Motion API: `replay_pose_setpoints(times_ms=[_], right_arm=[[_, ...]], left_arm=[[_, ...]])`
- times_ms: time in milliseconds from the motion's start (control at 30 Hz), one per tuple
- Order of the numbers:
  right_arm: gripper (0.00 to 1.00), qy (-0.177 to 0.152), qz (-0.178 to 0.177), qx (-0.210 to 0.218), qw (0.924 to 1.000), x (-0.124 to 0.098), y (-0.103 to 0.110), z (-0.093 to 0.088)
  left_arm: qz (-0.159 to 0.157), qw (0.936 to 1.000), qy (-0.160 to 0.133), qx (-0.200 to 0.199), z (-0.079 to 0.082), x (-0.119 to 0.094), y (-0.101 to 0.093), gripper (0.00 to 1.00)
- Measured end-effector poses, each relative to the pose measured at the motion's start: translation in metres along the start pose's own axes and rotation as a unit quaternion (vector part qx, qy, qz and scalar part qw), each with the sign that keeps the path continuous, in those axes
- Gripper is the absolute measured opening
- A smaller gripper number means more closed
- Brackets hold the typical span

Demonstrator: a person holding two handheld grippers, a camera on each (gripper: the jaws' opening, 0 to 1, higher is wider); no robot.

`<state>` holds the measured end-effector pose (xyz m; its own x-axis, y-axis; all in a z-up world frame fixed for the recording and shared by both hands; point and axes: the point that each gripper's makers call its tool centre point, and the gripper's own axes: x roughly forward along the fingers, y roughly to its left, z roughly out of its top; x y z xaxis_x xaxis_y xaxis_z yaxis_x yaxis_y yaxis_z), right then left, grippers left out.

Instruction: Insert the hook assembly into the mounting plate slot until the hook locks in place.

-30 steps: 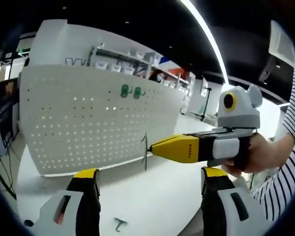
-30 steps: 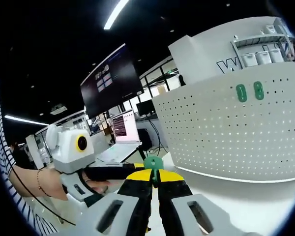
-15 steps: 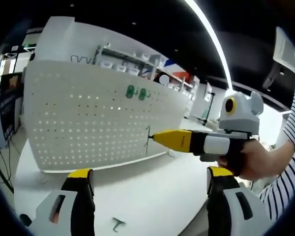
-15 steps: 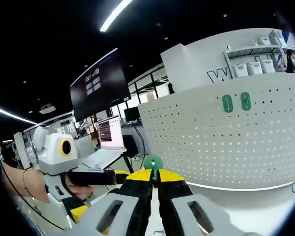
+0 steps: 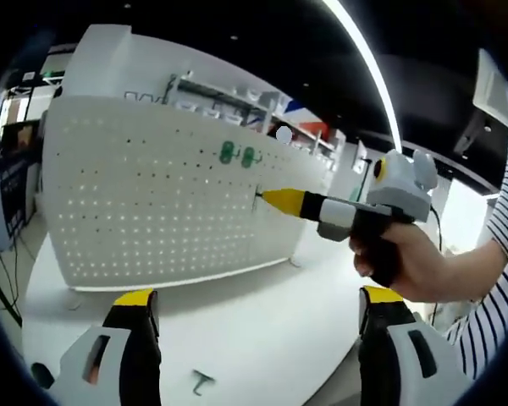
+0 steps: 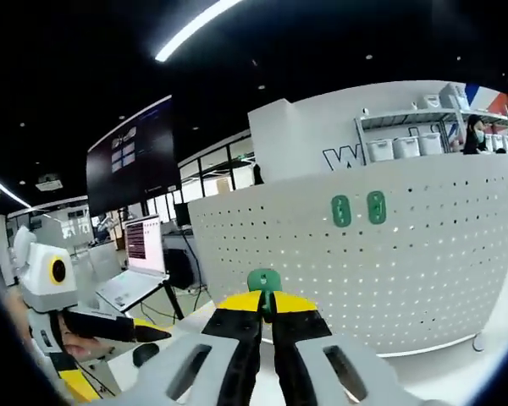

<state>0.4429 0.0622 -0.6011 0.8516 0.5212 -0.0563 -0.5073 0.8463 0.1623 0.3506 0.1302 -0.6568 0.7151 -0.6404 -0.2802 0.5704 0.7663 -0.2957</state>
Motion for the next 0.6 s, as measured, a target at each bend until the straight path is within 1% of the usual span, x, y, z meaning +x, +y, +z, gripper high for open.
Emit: replay_pose_setpoints(times_ms=[267, 367, 600], right_arm=[[0.00, -0.014, -0.036, -0.008, 0.9992, 0.013, -0.030, 0.010], [0.00, -0.020, -0.048, -0.009, 0.9986, 0.015, -0.041, 0.013], [0.00, -0.030, -0.084, -0.005, 0.9960, 0.019, -0.073, 0.020]], left_arm=[[0.004, 1.0000, 0.003, -0.005, -0.004, -0.001, 0.003, 0.99], [0.006, 0.9999, 0.006, -0.006, -0.006, -0.002, 0.005, 0.99], [0.012, 0.9998, 0.010, -0.013, -0.011, -0.005, 0.010, 0.98]])
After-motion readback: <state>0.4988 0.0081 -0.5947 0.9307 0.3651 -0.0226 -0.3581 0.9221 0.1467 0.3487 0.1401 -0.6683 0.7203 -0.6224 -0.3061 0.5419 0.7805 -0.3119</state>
